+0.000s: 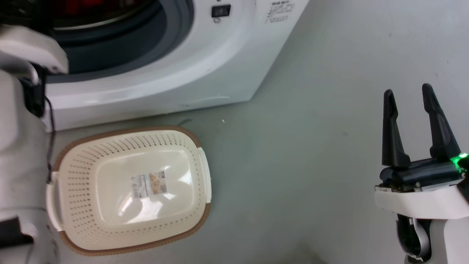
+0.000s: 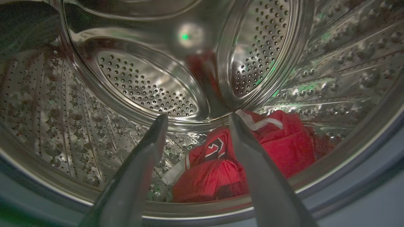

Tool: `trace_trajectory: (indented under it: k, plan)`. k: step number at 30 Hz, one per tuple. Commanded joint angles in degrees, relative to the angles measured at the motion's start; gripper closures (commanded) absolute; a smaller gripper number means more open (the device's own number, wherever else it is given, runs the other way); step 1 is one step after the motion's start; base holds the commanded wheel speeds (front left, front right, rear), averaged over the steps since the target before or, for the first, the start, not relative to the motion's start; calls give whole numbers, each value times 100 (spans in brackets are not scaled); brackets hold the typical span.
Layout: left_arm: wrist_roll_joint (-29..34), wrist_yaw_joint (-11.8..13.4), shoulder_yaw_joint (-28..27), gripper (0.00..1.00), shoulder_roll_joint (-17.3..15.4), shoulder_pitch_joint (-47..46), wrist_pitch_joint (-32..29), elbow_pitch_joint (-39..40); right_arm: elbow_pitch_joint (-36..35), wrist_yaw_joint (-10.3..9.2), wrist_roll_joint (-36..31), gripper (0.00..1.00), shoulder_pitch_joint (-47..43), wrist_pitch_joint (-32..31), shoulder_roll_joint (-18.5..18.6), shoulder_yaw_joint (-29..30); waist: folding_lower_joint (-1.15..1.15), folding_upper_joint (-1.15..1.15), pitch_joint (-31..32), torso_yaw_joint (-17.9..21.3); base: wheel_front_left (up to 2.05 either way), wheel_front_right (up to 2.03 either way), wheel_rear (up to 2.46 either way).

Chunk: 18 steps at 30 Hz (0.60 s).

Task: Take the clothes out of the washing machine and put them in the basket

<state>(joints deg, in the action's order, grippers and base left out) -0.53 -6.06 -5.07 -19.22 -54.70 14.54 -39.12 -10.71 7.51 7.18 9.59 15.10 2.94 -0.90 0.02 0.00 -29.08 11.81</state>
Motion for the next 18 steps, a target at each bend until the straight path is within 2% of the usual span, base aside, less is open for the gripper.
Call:
trace_trajectory:
  k: [1, 5, 10, 13, 14, 15, 18]
  plan:
    - [51, -24, 55, 0, -143, -342, -153, -209, -38, -4, 55, 0, 148, 11, -13, -23, -2, 0, -607, 385, 0, 0, 0]
    - [35, -89, 178, 0, -491, -1253, -600, -745, -122, -4, 236, 0, 302, 11, -11, -19, -2, 0, -953, 554, 0, 0, 0]
    - [140, -120, 591, 0, -786, -2234, -1752, -1285, -204, -4, 384, 0, 398, 11, -11, 0, -2, 0, -1283, 664, 0, 0, 0]
    - [1, -130, 964, 0, -772, -2760, -2484, -1565, -237, -4, 478, 0, 450, 11, -11, 45, -2, 0, -1485, 709, 0, 0, 0]
    - [1, -130, 964, 0, -772, -2760, -2484, -1565, -237, -4, 478, 0, 450, 11, -11, 45, -2, 0, -1485, 709, 0, 0, 0]
    - [-23, -131, 1152, 0, -798, -2933, -2753, -1637, -256, -4, 508, 0, 475, 11, -9, 59, -2, 0, -1552, 717, 0, 0, 0]
    - [-326, -126, 1477, 0, -998, -3518, -3528, -1876, -303, -4, 603, 0, 534, 11, -10, 16, -2, 0, -1768, 785, 0, 0, 0]
